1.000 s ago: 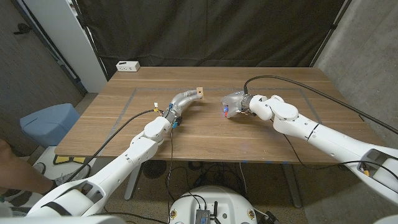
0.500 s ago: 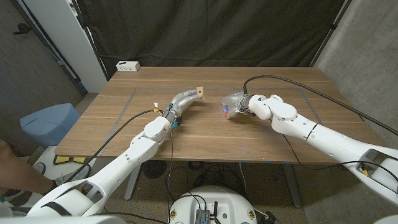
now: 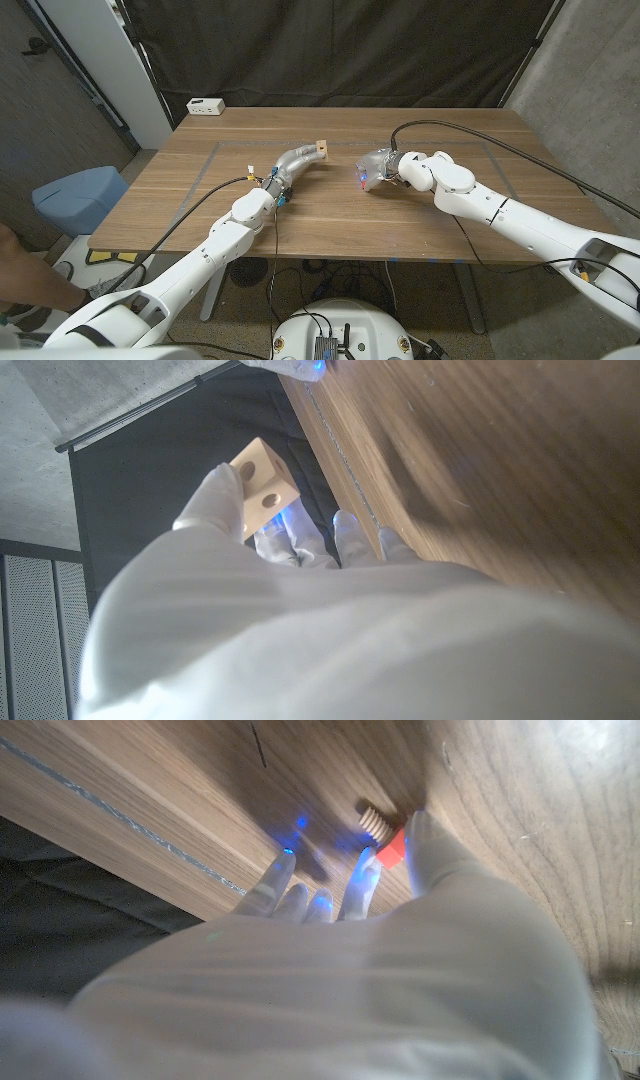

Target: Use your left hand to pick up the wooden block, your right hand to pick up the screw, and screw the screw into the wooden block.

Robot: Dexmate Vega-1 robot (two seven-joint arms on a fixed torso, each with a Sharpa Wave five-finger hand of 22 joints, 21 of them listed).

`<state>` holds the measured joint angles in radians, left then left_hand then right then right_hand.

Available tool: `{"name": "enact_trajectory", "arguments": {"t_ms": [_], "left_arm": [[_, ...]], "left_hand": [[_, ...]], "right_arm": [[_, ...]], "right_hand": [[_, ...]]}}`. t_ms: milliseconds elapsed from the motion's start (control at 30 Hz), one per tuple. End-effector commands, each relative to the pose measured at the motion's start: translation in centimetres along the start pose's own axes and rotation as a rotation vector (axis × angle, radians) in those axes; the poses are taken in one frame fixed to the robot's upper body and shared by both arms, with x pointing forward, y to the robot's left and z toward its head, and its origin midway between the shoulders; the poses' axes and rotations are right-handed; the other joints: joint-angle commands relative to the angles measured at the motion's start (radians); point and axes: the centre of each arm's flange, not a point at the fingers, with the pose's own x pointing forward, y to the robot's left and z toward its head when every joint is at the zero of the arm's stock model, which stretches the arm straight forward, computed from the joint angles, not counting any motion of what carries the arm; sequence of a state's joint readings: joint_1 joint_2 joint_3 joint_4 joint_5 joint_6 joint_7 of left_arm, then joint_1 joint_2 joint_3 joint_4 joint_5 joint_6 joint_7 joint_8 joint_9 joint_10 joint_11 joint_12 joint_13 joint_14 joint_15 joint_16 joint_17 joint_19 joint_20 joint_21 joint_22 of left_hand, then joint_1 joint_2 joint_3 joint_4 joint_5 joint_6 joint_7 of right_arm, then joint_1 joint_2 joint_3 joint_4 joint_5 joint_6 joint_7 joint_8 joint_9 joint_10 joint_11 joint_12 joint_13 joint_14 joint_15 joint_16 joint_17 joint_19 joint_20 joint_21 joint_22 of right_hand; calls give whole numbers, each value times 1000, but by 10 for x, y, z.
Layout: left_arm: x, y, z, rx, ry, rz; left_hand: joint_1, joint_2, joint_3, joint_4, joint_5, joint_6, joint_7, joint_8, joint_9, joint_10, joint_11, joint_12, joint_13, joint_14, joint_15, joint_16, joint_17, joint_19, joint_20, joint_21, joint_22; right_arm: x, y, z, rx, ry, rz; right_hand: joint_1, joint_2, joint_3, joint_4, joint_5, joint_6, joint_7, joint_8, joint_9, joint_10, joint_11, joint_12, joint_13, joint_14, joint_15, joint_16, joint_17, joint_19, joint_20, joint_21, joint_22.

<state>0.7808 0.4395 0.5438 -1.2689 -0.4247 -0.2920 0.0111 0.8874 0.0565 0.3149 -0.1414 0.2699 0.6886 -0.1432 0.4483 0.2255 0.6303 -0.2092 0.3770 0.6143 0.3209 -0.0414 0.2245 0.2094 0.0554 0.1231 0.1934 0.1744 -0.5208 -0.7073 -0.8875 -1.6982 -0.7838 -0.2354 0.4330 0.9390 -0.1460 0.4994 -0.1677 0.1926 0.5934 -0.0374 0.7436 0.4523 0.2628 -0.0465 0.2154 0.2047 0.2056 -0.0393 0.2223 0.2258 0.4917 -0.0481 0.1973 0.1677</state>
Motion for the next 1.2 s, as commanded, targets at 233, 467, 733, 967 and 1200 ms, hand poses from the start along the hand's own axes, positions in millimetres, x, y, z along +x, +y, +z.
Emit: {"name": "enact_trajectory", "arguments": {"t_ms": [233, 467, 733, 967, 1200], "left_arm": [[1, 1, 0, -1, 3, 2], [1, 1, 0, -3, 1, -3], [2, 0, -1, -2, 3, -3], [3, 0, -1, -3, 3, -8], [4, -2, -1, -3, 3, -10]], "left_hand": [[-6, 9, 11, 0, 6, 11, -2, 6, 2, 13, 2, -3, 3, 6, -63, -4, 2, -9, 3, 2, 3], [-7, 8, 13, -1, 6, 12, -1, 6, 1, 14, 1, -4, 4, 6, -65, -5, 2, -9, 1, 2, 3], [-8, 7, 13, -2, 6, 13, -1, 6, 1, 15, 1, -5, 5, 7, -64, -5, 1, -9, 0, 2, 3], [-8, 8, 14, -3, 6, 14, 0, 6, 1, 17, 3, -5, 6, 7, -65, -5, 1, -9, 0, 2, 3], [-8, 9, 16, -3, 6, 14, -1, 6, 1, 17, 2, -6, 6, 7, -63, -5, 2, -9, 1, 2, 3]], "right_arm": [[1, 1, -2, 11, 2, -11], [1, 0, -2, 14, -1, -25], [1, 0, -3, 13, -4, -37], [-3, -3, -3, 8, -5, -51], [-9, -9, -3, 10, 0, -71]], "right_hand": [[18, 5, 12, 1, 7, 29, -2, 26, 10, 25, -5, 6, 3, 27, -78, 10, 3, 22, -60, 7, 2], [24, 9, 16, 1, 9, 44, -3, 42, 14, 41, -7, 8, 3, 40, -86, 13, 5, 38, -71, 9, 2], [29, 12, 21, 1, 11, 57, -4, 57, 19, 60, -9, 9, 3, 56, -91, 16, 7, 52, -78, 10, 2], [32, 13, 23, 1, 12, 65, -2, 66, 21, 65, -11, 9, 3, 62, -96, 16, 8, 58, -82, 9, 2], [35, 15, 26, 2, 14, 68, -3, 73, 23, 72, -11, 8, 3, 66, -97, 16, 9, 65, -83, 8, 1]]}}
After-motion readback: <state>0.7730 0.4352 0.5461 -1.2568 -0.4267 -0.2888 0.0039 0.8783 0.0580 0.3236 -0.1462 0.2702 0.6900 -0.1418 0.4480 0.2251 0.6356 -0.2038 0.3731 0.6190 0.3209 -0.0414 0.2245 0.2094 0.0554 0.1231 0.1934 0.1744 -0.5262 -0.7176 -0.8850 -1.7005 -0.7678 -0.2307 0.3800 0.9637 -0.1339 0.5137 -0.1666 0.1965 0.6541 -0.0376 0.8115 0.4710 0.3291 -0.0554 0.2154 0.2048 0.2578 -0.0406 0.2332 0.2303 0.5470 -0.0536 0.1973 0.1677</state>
